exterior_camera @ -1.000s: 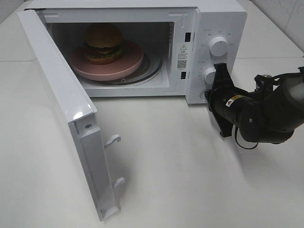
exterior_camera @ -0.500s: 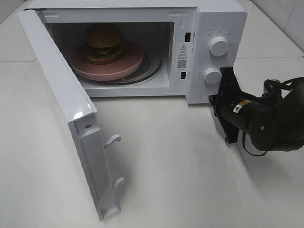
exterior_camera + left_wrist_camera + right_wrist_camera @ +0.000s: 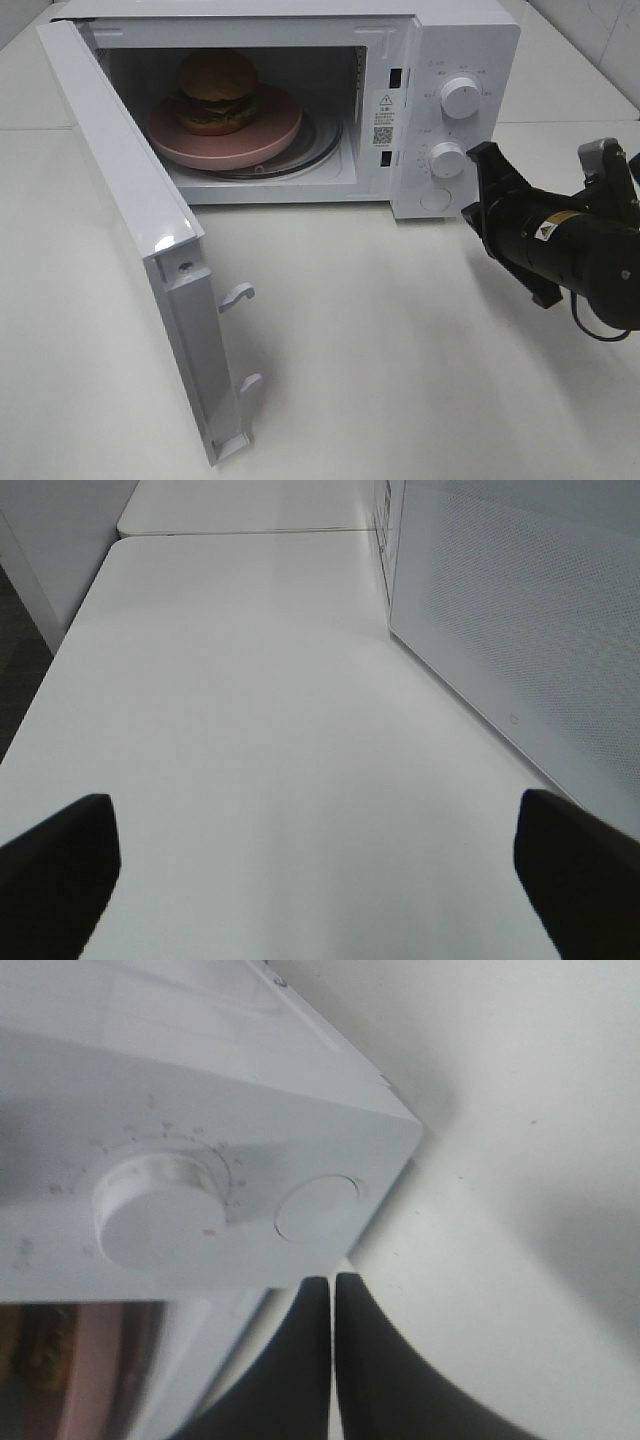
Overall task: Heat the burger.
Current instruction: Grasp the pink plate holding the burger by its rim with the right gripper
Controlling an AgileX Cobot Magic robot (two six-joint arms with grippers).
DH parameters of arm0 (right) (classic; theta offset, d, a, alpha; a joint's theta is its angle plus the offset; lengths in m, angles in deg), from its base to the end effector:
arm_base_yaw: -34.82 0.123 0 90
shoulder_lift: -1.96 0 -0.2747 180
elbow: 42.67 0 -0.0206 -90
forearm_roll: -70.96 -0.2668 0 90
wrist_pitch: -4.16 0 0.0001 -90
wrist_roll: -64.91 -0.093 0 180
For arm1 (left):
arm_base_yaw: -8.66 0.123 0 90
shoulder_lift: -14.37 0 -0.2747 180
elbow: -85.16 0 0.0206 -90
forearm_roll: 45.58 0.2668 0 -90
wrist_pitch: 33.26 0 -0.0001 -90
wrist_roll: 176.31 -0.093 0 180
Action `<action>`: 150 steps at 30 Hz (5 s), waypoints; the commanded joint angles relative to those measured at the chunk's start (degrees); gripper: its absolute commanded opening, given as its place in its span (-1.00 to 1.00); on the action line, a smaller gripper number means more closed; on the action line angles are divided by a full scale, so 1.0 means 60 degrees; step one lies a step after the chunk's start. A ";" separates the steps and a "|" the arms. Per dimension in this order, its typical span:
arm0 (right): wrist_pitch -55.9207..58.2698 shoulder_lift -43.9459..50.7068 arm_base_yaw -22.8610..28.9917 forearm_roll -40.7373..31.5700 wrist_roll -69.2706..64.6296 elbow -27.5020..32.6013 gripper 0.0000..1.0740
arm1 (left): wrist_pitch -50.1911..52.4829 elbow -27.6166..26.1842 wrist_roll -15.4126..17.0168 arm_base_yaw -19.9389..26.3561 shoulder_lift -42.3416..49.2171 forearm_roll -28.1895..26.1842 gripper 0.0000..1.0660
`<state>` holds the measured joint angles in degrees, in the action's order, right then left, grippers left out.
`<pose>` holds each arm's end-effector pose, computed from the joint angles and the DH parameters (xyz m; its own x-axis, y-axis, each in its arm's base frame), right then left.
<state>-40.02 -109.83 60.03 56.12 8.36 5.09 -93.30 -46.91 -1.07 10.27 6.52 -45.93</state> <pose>0.2753 0.1113 0.0946 -0.4080 0.8113 -0.4188 0.2645 0.5441 0.7963 0.0206 0.0001 0.2870 -0.4358 0.0677 -0.8975 0.0115 0.9975 0.0697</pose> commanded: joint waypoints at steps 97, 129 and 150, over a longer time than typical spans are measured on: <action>1.4133 -0.5128 0.2502 0.1528 2.1963 -1.4181 0.61 | 0.0010 0.0000 0.0010 0.0019 0.0143 -0.0010 0.94; 1.3484 -0.5816 0.2473 0.1366 2.1333 -1.4945 0.53 | 0.0010 0.0000 0.0010 0.0019 0.0143 -0.0010 0.94; 1.3531 -0.6427 0.2473 0.1117 2.1285 -1.5861 0.44 | 0.0010 0.0000 0.0010 0.0019 0.0143 -0.0010 0.94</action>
<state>40.83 -148.33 74.87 63.56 136.81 -89.68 -93.30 -46.91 -1.07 10.27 6.52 -45.93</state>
